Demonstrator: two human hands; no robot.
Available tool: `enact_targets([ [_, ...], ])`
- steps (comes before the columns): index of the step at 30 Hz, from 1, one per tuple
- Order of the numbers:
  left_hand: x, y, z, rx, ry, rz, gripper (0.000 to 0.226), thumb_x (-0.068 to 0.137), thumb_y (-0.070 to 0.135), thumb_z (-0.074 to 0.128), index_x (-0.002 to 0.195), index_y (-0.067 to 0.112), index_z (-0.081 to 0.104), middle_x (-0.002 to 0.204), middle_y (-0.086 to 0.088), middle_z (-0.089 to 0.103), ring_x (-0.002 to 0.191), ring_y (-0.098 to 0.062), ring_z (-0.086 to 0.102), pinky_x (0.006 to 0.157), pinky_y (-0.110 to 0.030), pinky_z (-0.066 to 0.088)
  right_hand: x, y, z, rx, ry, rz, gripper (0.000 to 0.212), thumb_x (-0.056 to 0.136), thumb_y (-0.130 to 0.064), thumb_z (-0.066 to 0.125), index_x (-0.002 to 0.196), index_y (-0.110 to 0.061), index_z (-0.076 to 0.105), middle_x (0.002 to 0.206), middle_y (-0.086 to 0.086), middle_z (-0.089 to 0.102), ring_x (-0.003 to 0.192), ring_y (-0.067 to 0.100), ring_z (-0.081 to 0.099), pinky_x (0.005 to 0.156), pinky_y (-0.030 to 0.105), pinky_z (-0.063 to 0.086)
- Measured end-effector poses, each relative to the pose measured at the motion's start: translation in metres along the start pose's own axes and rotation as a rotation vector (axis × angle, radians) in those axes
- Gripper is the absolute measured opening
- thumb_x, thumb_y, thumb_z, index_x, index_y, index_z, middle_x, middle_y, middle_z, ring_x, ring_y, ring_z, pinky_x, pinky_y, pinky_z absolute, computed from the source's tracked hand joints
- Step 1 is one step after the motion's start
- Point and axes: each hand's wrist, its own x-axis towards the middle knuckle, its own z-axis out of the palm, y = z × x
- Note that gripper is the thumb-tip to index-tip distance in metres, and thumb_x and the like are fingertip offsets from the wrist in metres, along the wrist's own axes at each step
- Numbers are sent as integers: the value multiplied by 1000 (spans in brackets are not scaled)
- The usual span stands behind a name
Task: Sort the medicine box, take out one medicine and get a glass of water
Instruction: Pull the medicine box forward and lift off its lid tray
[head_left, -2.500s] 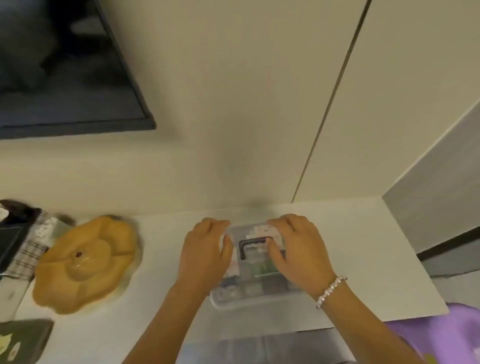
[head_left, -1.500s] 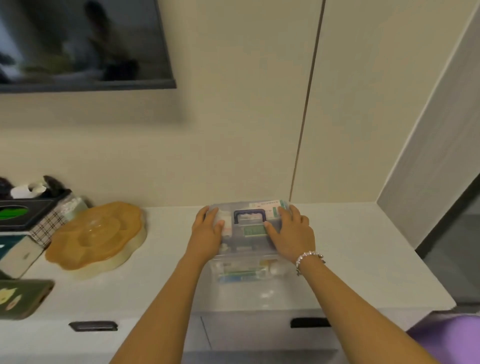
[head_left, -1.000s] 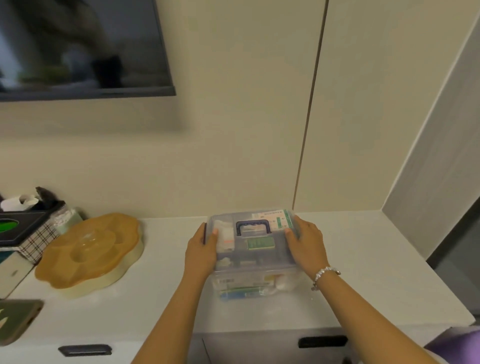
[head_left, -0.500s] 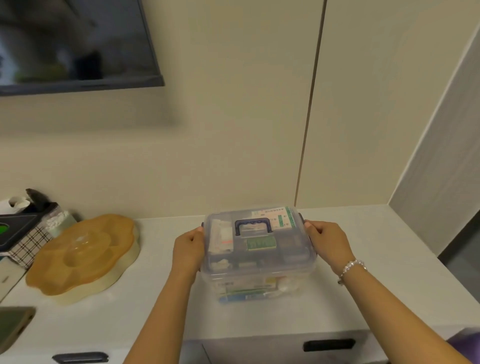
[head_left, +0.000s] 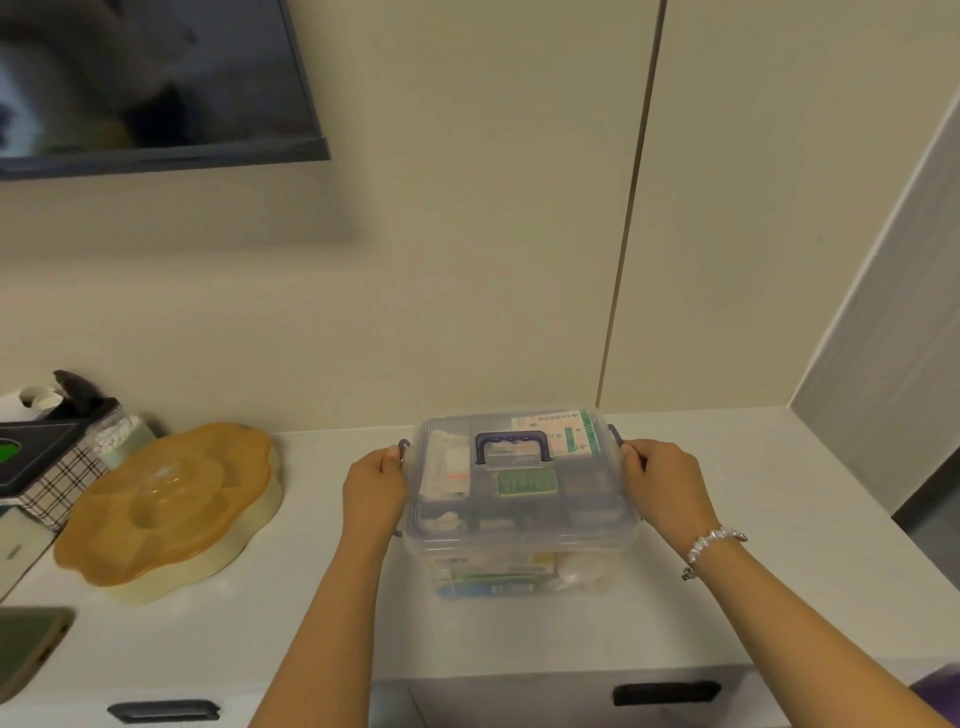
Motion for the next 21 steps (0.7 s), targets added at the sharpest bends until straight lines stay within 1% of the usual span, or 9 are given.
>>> enact_targets([
  [2,0,3,1,-20,-28,-13,40,96,25,30,108,8,65,109,-18,64,90,-35,59,45,-28,46,0,2,0,28,11,18,43,96,-18,38,57,-7,52,49,3,49,43,17,45,44,30,49],
  [5,-2,5,3,41,-81,7,44,96,39,32,123,12,54,128,-15,56,105,-30,55,64,-35,53,1,2,0,86,-19,48,30,96,-22,39,92,-11,67,67,6,61,50,14,52,35,13,42],
  [8,-5,4,3,261,26,115,47,94,36,42,135,13,44,142,-12,43,129,-30,40,104,-44,35,0,3,-3,133,-17,100,38,94,-11,43,131,-19,49,109,12,63,85,23,59,66,21,50],
  [10,-8,5,4,370,59,165,39,93,35,41,120,13,59,132,-11,53,122,-31,45,103,-46,34,-1,4,-5,23,48,42,33,94,-15,43,125,-16,55,123,10,58,108,27,55,87,27,41],
  [13,-17,12,6,250,-38,179,30,92,31,43,85,7,60,96,-17,65,85,-31,57,76,-41,48,-6,-2,-5,-116,-21,4,34,94,-29,36,89,-17,67,94,5,66,95,30,58,80,35,44],
  [14,-19,14,7,203,-58,174,28,93,29,43,85,6,58,96,-19,65,83,-30,57,72,-37,46,-8,-3,-5,-119,-80,4,37,94,-30,34,85,-13,66,86,6,67,88,30,59,75,36,47],
  [16,-20,19,4,124,-73,141,34,93,29,44,104,0,60,114,-21,62,99,-34,58,83,-38,46,-11,-4,-3,-78,-135,-17,38,95,-29,34,93,-5,64,88,10,68,84,28,61,76,37,50],
  [19,-23,26,-2,-25,-77,145,41,92,29,46,118,-3,53,128,-21,56,119,-35,51,101,-47,42,-16,-8,-9,127,-86,0,32,96,-26,39,108,-9,63,95,1,66,89,23,60,70,11,46],
  [21,-30,33,-7,-126,-34,207,40,92,26,49,125,5,53,136,-10,52,123,-24,49,105,-39,39,-18,-10,-15,246,-9,22,32,94,-26,42,112,-6,61,97,-2,68,92,22,63,71,17,48],
])
